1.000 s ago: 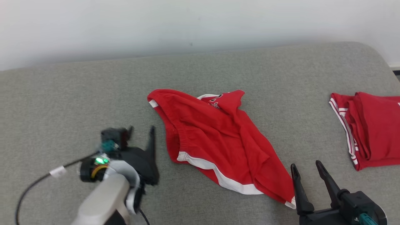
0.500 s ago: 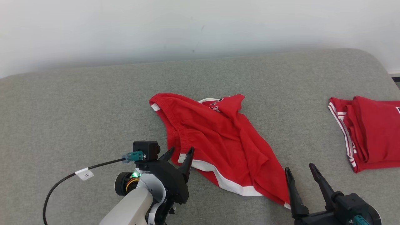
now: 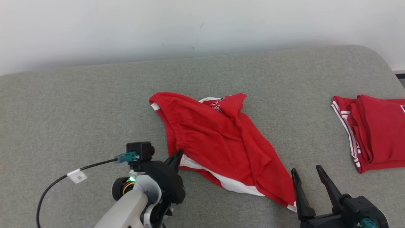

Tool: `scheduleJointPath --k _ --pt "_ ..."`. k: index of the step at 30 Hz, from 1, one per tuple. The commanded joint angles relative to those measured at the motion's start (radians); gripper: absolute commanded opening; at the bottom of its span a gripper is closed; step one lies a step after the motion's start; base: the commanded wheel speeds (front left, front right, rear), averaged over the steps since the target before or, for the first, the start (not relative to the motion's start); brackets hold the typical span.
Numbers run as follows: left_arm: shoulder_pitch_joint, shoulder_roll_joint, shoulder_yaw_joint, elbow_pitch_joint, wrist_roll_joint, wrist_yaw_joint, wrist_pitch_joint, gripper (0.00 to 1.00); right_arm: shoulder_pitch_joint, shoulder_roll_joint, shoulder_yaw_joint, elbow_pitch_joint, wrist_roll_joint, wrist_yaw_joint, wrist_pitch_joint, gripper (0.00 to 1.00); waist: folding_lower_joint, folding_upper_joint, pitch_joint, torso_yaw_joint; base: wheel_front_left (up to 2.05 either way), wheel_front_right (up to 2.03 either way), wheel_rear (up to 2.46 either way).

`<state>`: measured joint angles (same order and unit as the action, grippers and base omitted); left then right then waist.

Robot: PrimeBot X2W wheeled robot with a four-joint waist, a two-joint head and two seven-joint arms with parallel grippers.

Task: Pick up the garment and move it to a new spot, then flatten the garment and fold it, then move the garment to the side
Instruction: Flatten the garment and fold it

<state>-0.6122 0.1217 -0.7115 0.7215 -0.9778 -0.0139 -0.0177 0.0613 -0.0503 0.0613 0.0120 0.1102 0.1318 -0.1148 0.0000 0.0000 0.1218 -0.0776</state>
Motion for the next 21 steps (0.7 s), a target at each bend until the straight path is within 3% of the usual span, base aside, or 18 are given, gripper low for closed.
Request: scheduleJointPath --k 1,8,16,17,18,21 --pt "0.024 0.014 0.012 -0.001 -0.014 -0.003 -0.012 0.0 -0.003 0.0 -0.004 0.001 0.004 -0.003 -0.005 1.0 0.0 0.0 0.0 0.01 0.0 0.0 0.0" --pt "0.117 0.093 0.086 -0.089 -0.072 0.005 -0.054 0.0 0.007 0.0 -0.014 0.004 0.011 -0.003 -0.01 1.0 0.0 0.0 -0.003 0.045 0.0 0.0 0.0" --pt "0.212 0.186 0.099 -0.277 -0.055 0.084 -0.05 0.0 0.004 0.0 -0.017 -0.001 0.003 -0.003 -0.002 1.0 0.0 0.0 0.003 0.088 0.0 0.0 0.0" --pt "0.218 0.19 0.099 -0.293 -0.046 0.096 -0.06 0.78 0.0 0.0 -0.011 -0.001 0.001 -0.003 0.0 1.0 0.0 0.0 0.003 0.092 0.0 0.0 0.0" --pt "0.224 0.192 0.099 -0.305 -0.035 0.107 -0.073 1.0 -0.004 0.0 -0.003 0.0 0.0 -0.003 0.007 1.0 0.0 0.0 0.004 0.094 0.0 0.0 0.0" --pt "0.243 0.193 0.095 -0.33 -0.013 0.13 -0.111 1.0 -0.014 0.0 0.026 0.004 0.005 -0.003 0.036 1.0 0.0 0.0 0.003 0.097 0.0 0.0 0.0"
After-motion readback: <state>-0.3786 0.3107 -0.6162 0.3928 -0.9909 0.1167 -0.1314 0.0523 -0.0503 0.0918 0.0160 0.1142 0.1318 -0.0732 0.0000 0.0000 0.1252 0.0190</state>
